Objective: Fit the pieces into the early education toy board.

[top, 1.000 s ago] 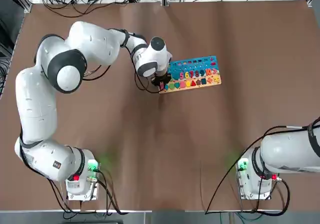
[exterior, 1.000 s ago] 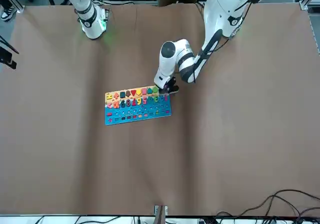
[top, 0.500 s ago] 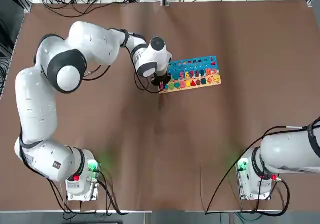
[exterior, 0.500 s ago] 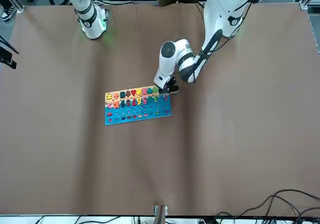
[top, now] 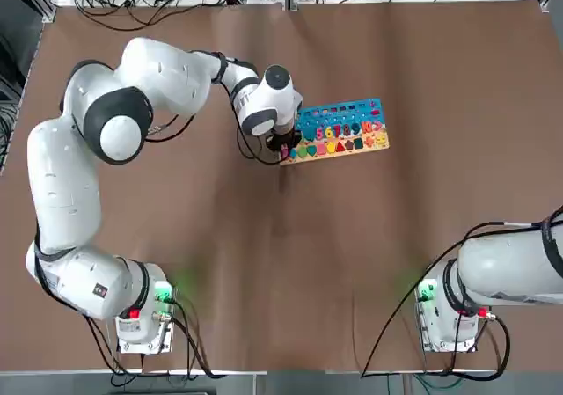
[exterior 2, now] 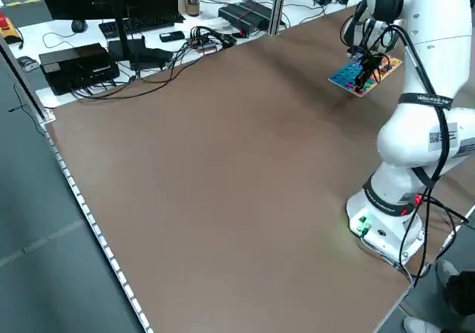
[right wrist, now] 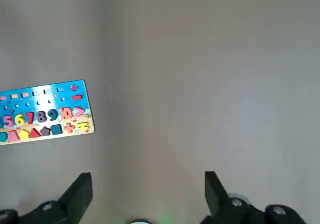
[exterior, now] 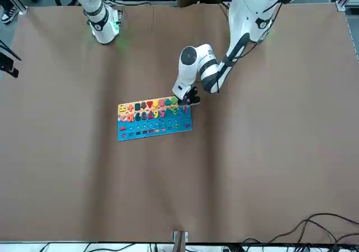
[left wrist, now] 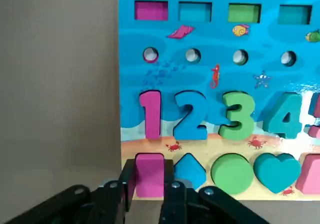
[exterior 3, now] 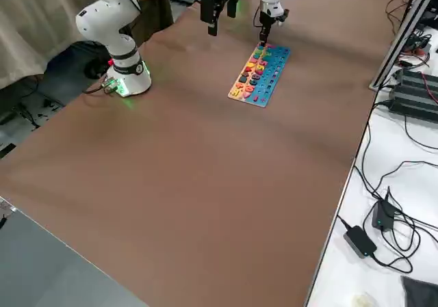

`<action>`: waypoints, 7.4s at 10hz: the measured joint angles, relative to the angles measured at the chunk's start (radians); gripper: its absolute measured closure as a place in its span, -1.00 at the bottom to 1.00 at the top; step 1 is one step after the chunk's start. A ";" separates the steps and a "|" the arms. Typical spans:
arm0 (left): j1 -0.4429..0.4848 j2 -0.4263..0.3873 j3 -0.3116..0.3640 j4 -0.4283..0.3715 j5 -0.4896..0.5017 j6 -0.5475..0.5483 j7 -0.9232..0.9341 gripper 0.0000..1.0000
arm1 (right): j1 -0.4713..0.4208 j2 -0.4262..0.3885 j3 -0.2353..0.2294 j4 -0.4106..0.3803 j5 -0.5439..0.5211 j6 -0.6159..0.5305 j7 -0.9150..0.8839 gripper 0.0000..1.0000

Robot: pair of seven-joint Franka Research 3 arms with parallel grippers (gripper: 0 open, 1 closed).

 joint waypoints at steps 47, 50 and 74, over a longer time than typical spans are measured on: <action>0.000 0.000 0.000 0.000 0.000 -0.006 -0.001 0.47 | 0.000 0.000 -0.002 0.000 0.000 -0.067 0.000 -0.98; 0.000 0.000 0.000 0.000 0.000 -0.007 -0.001 0.43 | 0.000 0.000 -0.002 0.000 0.000 -0.067 0.000 -0.98; -0.008 0.005 0.001 0.017 0.000 -0.036 -0.001 0.48 | 0.000 0.000 -0.002 0.000 0.000 -0.077 0.000 -0.98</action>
